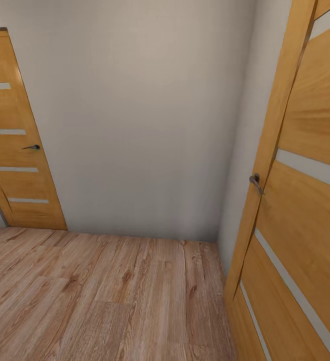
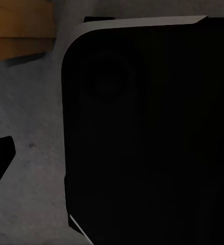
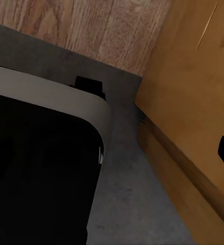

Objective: Move the two storage containers from the living room to the garage. In the garage, place one container on the floor and stack the other container on top of it (either order is fine).

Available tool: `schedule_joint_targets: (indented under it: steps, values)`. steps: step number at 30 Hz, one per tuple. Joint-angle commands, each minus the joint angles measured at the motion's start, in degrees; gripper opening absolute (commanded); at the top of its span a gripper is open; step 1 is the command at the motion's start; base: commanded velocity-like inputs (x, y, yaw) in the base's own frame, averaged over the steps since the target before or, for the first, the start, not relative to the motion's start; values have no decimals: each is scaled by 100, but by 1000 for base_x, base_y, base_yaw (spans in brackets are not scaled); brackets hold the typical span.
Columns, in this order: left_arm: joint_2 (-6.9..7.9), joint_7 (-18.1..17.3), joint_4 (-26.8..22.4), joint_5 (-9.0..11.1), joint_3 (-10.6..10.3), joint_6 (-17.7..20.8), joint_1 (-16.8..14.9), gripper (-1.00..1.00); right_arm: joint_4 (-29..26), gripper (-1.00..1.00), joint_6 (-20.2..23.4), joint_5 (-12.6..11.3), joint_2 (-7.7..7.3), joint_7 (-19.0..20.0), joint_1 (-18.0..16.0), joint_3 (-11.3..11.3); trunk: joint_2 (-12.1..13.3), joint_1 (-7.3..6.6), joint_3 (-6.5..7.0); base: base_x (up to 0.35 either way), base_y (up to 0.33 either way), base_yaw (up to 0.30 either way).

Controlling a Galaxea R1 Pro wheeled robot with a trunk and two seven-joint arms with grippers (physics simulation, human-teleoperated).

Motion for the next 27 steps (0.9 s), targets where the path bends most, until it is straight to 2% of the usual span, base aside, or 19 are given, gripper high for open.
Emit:
schedule_joint_targets:
  steps: [1, 13, 21, 27]
  values:
    - [0, 2, -1, 4, 4, -14, -1, 100, 14, 100, -25, -48, 3, -2, -5, 48, -3, 0, -5, 0, 0, 5]
    - [0, 9, -1, 4, 4, -14, -1, 100, 14, 100, -32, -10, -6, -2, -5, 48, -3, 0, -5, 0, 0, 1]
    - [0, 9, -1, 4, 4, -14, -1, 100, 14, 100, -34, 0, -14, 186, -5, 48, -3, 0, -5, 1, 0, 0]
    - [0, 9, -1, 9, 4, -8, -1, 100, 14, 100, -34, 8, -10, 199, -5, 50, -3, 0, -5, 173, 0, 0]
